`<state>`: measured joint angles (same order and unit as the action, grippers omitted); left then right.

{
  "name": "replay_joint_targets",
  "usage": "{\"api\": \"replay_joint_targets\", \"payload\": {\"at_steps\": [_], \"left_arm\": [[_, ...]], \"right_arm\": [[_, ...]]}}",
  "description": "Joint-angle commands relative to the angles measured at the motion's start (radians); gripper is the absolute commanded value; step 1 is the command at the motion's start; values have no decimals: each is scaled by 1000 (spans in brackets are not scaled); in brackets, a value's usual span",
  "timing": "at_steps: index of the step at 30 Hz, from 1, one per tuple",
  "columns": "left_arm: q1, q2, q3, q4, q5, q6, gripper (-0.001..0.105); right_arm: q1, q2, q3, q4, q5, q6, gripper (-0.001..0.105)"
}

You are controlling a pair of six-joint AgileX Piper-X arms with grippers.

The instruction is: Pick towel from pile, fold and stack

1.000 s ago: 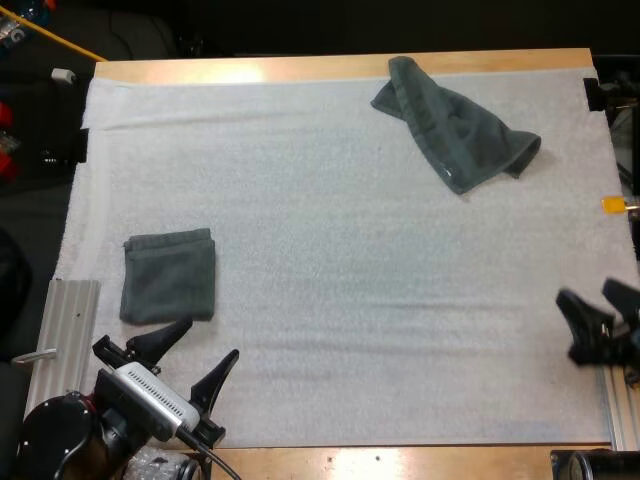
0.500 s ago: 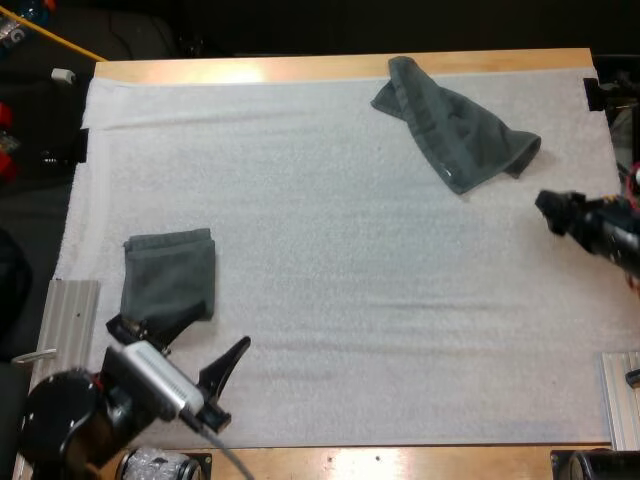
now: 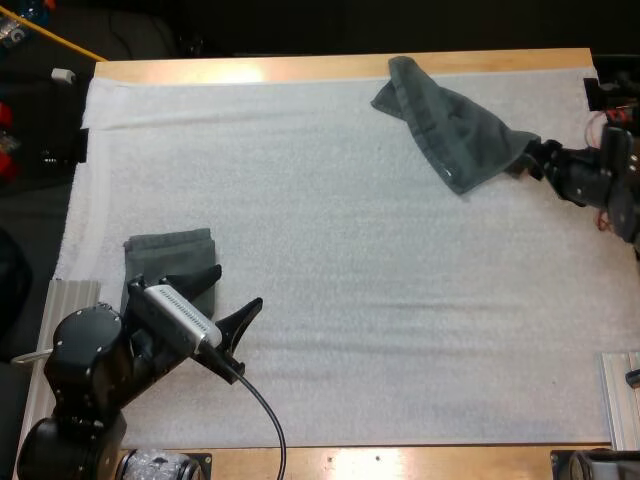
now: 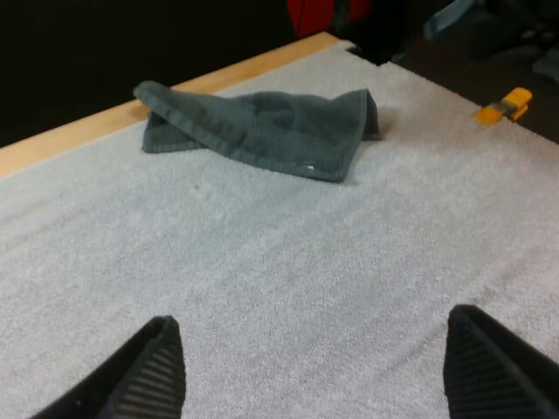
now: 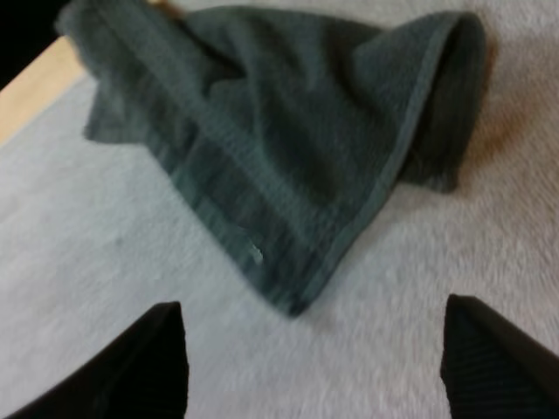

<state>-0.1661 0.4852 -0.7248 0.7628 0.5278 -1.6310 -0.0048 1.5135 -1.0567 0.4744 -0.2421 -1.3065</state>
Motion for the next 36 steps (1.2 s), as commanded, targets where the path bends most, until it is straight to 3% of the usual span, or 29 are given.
{"api": "replay_joint_targets", "payload": {"at_steps": [1, 10, 24, 26, 30, 34, 36], "left_arm": [[-5, 4, -6, -14, 8, -8, 60], [-5, 7, -6, -14, 8, -8, 60], [-5, 7, -6, -14, 8, -8, 60], [-5, 7, -6, -14, 8, -8, 60], [-5, 7, -6, -14, 40, -11, 60], [-5, 7, -6, -14, 62, -26, 60], [-5, 7, -6, -14, 62, -26, 60]], "right_arm": [[-2, 38, -27, -32, -4, 8, 61], [-2, 277, -147, -110, -9, 75, 61], [0, 487, -256, -204, -70, 191, 59], [3, 503, -260, -217, -83, 201, 52], [11, 517, -263, -216, -50, 221, 24], [11, 514, -265, -213, -101, 230, 0], [12, 503, -265, -213, -132, 205, 0]]}}
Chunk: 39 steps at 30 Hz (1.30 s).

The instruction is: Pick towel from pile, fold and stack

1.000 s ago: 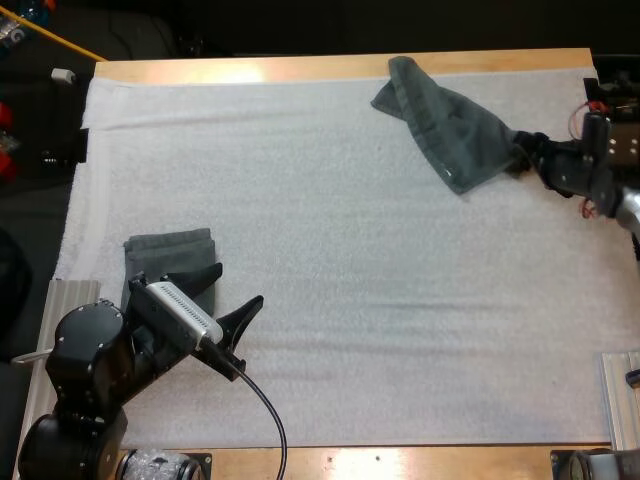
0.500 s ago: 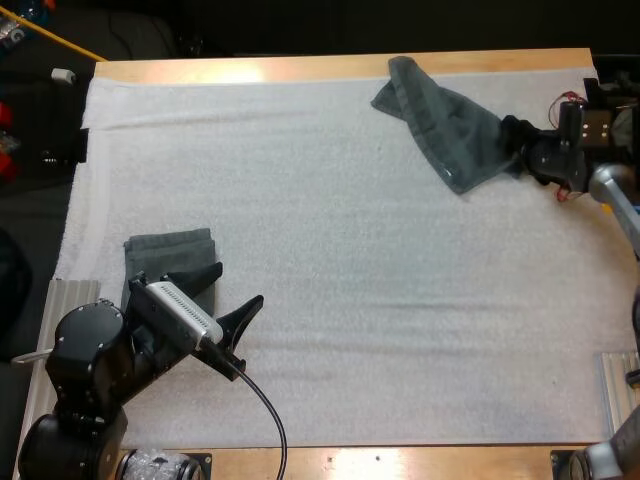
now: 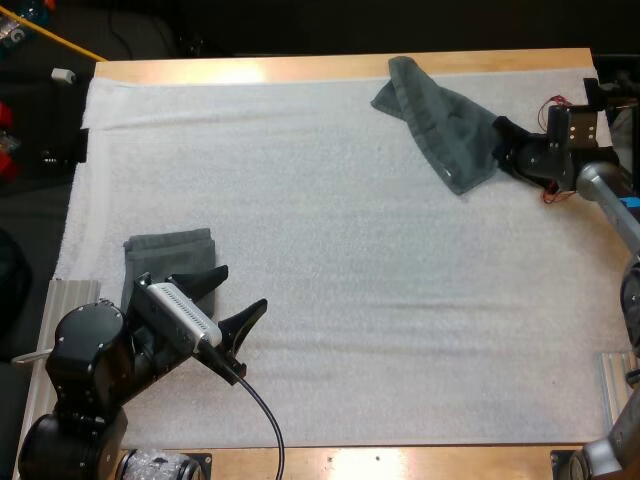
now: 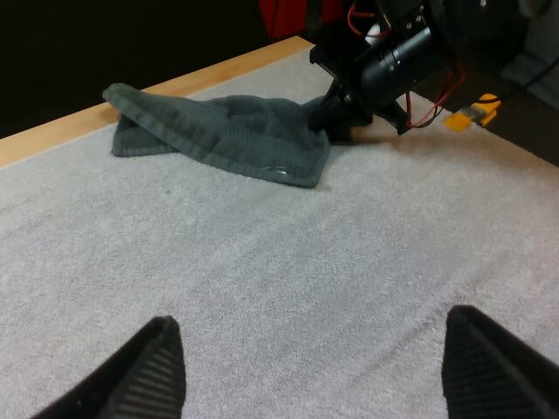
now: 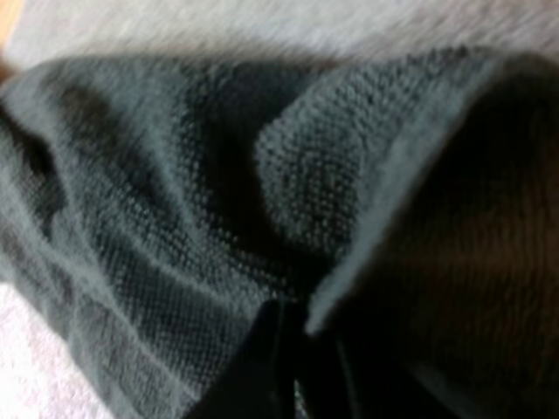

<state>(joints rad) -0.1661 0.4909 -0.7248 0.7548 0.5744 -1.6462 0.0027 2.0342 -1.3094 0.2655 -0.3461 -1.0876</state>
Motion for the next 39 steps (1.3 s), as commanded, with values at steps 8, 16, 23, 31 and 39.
{"api": "replay_joint_targets", "payload": {"at_steps": [8, 16, 23, 31, 39], "left_arm": [[-5, 1, -6, -5, 15, -17, 60], [-5, 1, -6, -5, 15, -17, 60], [-5, 1, -6, -5, 15, -17, 60], [-5, 1, -6, -5, 15, -17, 60], [-5, 1, -6, -5, 15, -29, 60]], "right_arm": [[92, -184, -12, 81, -48, -316, 0], [216, -448, -12, 194, 22, -442, 0], [276, -629, -12, 303, 19, -433, 0], [419, -832, -14, 487, -10, -433, 0], [553, -978, -16, 618, 38, -368, 0]]}}
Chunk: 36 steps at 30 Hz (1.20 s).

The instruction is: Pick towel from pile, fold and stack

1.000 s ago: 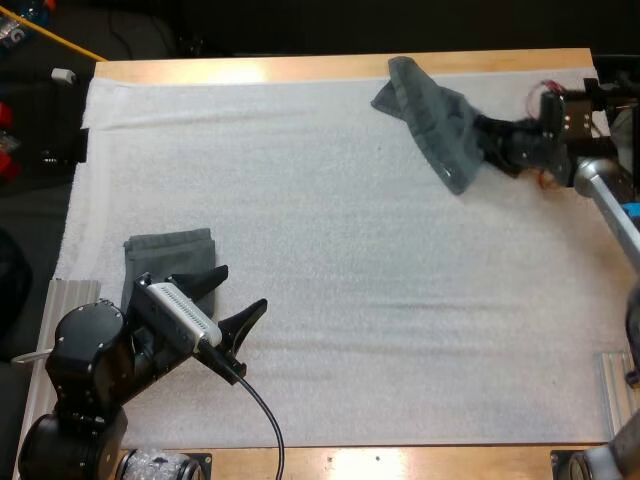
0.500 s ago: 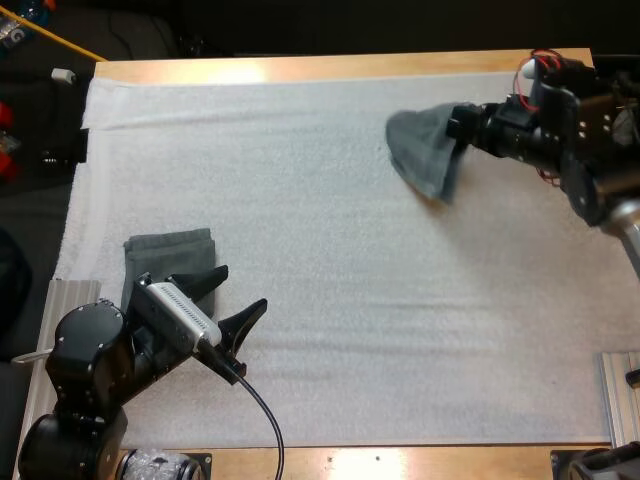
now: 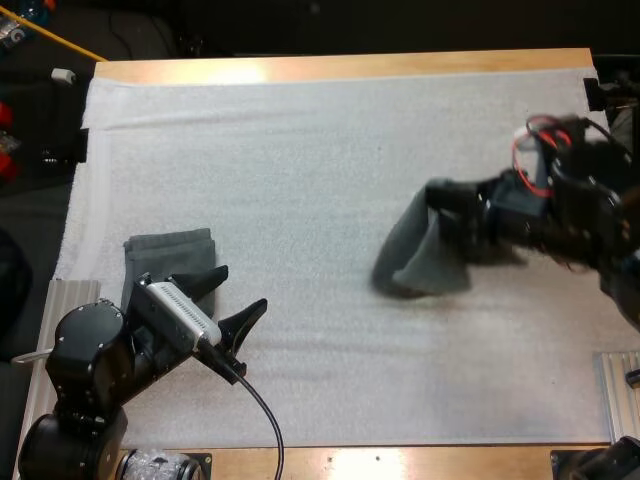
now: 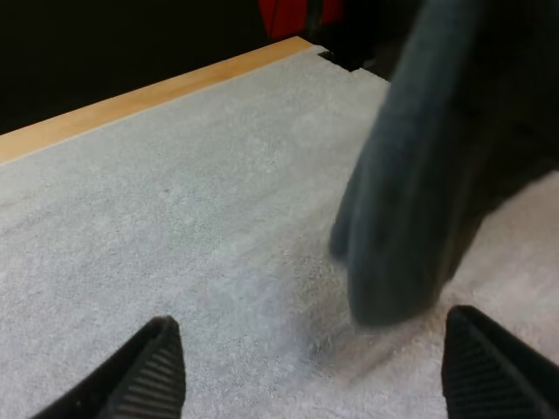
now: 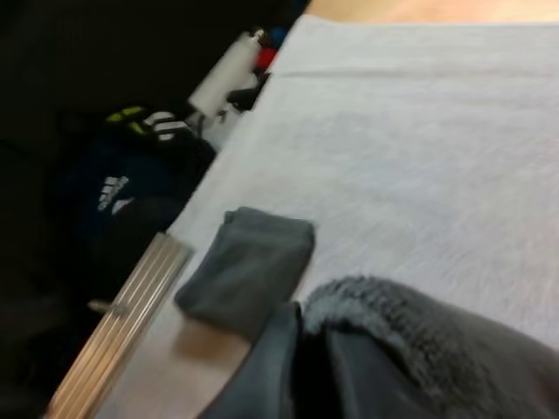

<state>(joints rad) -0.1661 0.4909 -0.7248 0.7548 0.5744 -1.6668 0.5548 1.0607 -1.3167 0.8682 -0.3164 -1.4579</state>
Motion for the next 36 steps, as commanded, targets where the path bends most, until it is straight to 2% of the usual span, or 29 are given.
{"api": "replay_joint_targets", "payload": {"at_steps": [1, 4, 14, 17, 24, 31, 36], "left_arm": [[-5, 1, -6, -5, 15, -11, 60], [-5, 1, -6, -5, 15, -11, 60], [-5, 1, -6, -5, 15, -11, 60], [-5, 1, -6, -5, 15, -11, 60], [-5, 1, -6, -5, 15, -11, 60], [-5, 1, -6, -5, 15, -12, 60], [-5, 1, -6, -5, 15, -12, 60]], "right_arm": [[17, -8, -9, 52, 38, -6, 0], [43, 5, 2, 117, 61, -32, 0], [45, 187, 163, 131, 112, -79, 0], [45, 259, 163, 86, 189, -79, 0], [42, 368, 160, -126, 383, -88, 0], [-28, 412, 103, -163, 545, -69, 0], [-114, 412, 86, -169, 567, -63, 2]]}}
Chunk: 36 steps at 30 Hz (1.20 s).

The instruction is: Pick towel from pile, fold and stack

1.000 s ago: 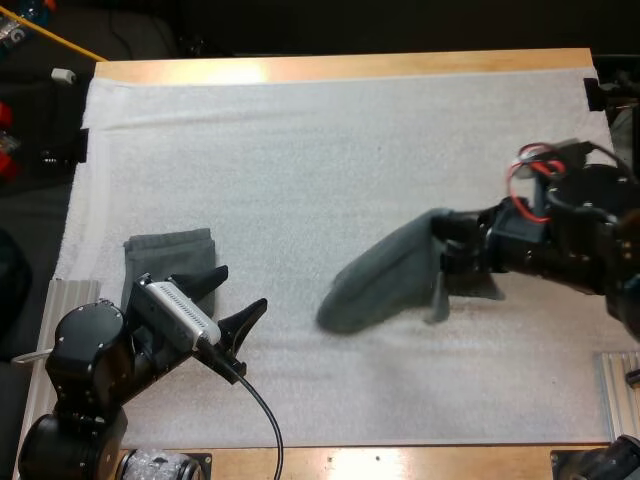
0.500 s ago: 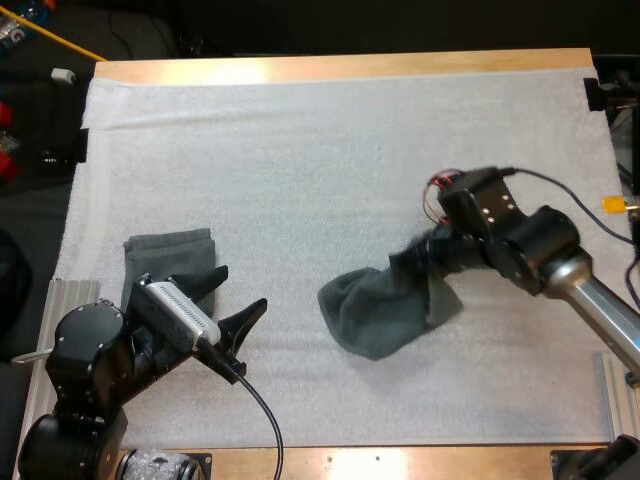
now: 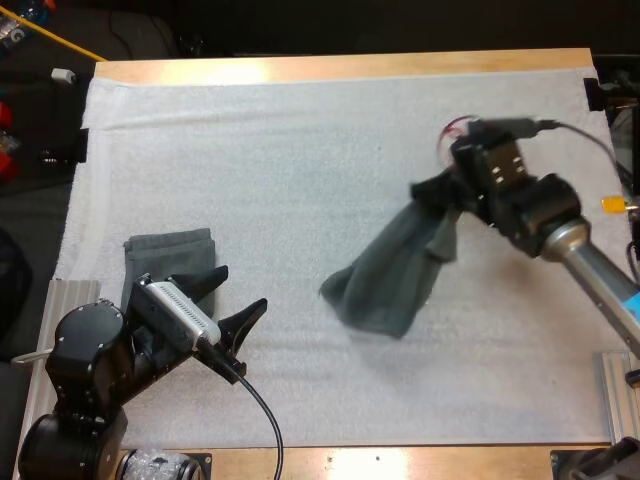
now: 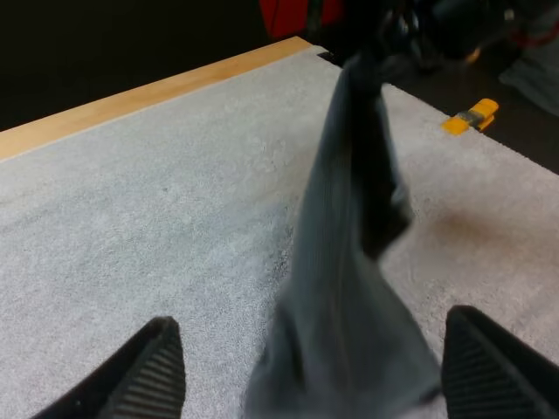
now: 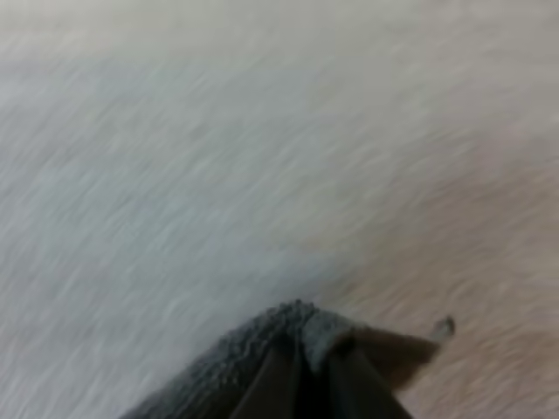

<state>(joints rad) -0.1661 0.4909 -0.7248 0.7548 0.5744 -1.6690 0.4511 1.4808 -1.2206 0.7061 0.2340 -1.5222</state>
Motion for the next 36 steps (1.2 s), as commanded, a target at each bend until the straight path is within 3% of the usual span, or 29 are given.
{"api": "replay_joint_targets", "payload": {"at_steps": [1, 3, 5, 8, 9, 17, 22, 31, 36], "left_arm": [[-5, 1, -6, -5, 15, -10, 60], [-5, 1, -6, -5, 15, -10, 60], [-5, 1, -6, -5, 15, -10, 60], [-5, 1, -6, -5, 15, -10, 60], [-5, 1, -6, -5, 15, -10, 60], [-5, 1, -6, -5, 15, -10, 60], [-5, 1, -6, -5, 15, -10, 60], [-5, 1, -6, -2, 15, -10, 60], [-5, 1, -6, 11, 15, -10, 60]], "right_arm": [[-29, -8, -10, -7, 13, 1, 8], [-48, -8, -10, -1, 0, 1, 21], [-71, -8, -10, 5, -53, 1, 50], [-76, -14, -10, 28, -74, 1, 80], [-76, -15, -12, 36, -75, -1, 82], [-34, -98, -13, 298, -81, -35, 62], [61, -148, -10, 403, -83, -53, 62], [259, -152, -8, 436, -61, -66, 62], [278, -152, 47, 436, -55, -37, 62]]}}
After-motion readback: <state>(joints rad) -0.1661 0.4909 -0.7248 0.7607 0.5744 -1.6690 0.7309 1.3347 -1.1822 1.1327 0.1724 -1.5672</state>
